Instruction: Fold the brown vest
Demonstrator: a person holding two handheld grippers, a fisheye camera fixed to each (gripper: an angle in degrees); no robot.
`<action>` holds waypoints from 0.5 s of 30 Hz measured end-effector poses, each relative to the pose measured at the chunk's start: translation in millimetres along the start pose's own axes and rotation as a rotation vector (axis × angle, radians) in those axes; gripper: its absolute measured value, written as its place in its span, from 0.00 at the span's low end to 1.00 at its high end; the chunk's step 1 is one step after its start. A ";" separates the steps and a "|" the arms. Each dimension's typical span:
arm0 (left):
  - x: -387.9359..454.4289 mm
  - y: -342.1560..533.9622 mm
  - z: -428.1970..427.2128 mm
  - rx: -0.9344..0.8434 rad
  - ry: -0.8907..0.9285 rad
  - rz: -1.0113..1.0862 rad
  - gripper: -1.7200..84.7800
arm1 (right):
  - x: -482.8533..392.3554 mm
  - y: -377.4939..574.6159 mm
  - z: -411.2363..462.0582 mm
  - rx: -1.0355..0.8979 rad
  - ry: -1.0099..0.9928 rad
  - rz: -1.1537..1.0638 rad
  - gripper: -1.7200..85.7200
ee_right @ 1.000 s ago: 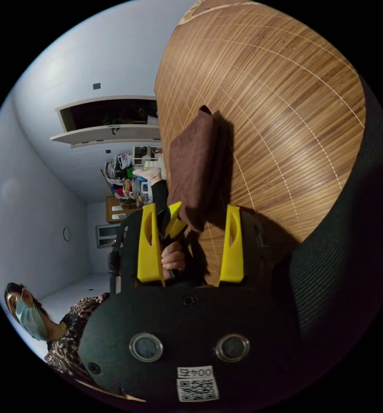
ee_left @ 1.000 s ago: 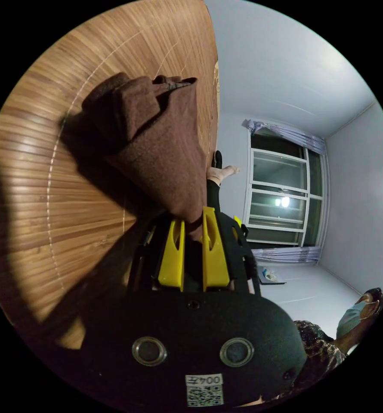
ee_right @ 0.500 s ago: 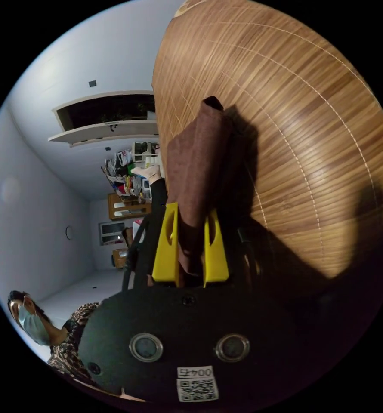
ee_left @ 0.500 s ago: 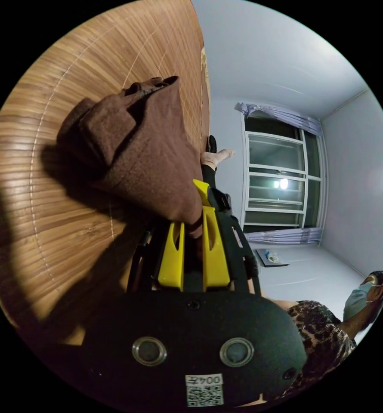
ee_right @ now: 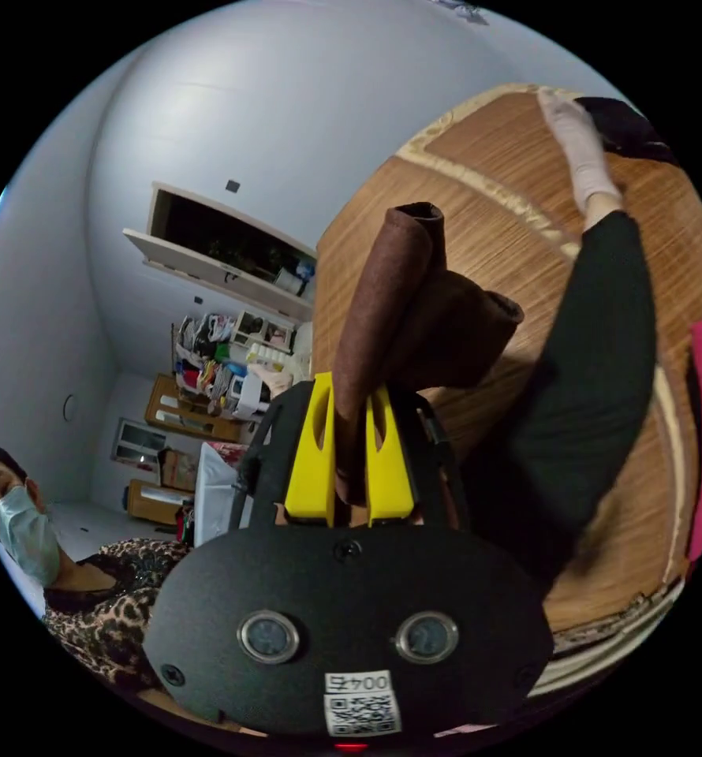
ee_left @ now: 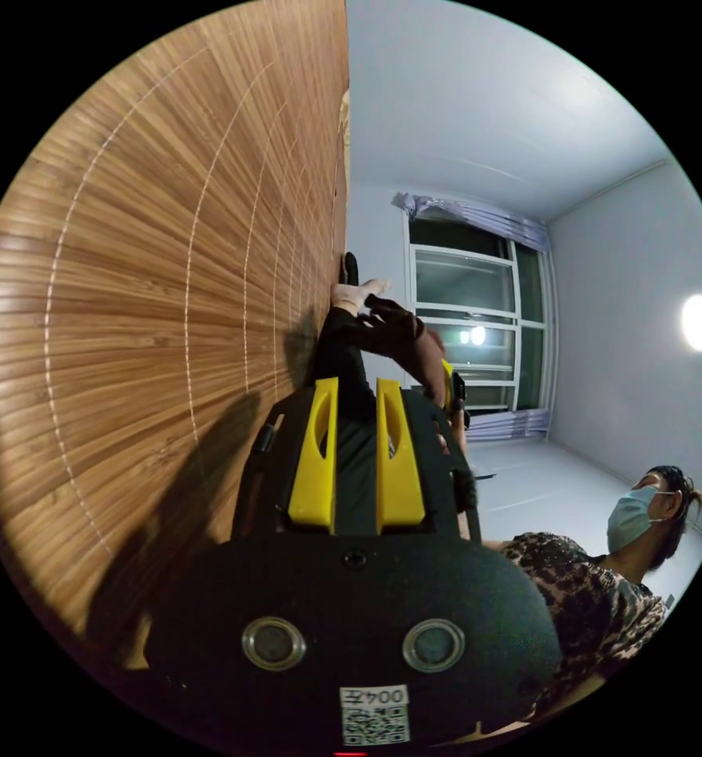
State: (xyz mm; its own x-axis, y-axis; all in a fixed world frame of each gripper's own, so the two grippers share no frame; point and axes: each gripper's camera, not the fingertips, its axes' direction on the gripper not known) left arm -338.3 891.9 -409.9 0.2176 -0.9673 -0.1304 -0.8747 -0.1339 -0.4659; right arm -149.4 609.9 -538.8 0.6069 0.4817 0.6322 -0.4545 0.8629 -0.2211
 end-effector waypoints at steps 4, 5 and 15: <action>2.8 -5.0 17.8 -0.070 -0.085 0.042 0.10 | 11.0 17.2 -90.5 0.103 0.072 0.060 0.09; 3.5 -6.8 22.0 -0.082 -0.112 0.053 0.10 | 14.7 19.6 -114.1 0.137 0.090 0.080 0.09; -5.2 -19.4 53.1 -0.118 -0.260 0.046 0.08 | 27.4 44.1 -273.3 0.467 0.228 0.077 0.09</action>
State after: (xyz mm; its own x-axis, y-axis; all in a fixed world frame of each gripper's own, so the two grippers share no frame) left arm -299.4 911.0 -446.7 0.2667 -0.8872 -0.3766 -0.9273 -0.1297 -0.3512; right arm 25.4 703.0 -734.1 0.6631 0.6073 0.4376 -0.7142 0.6883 0.1270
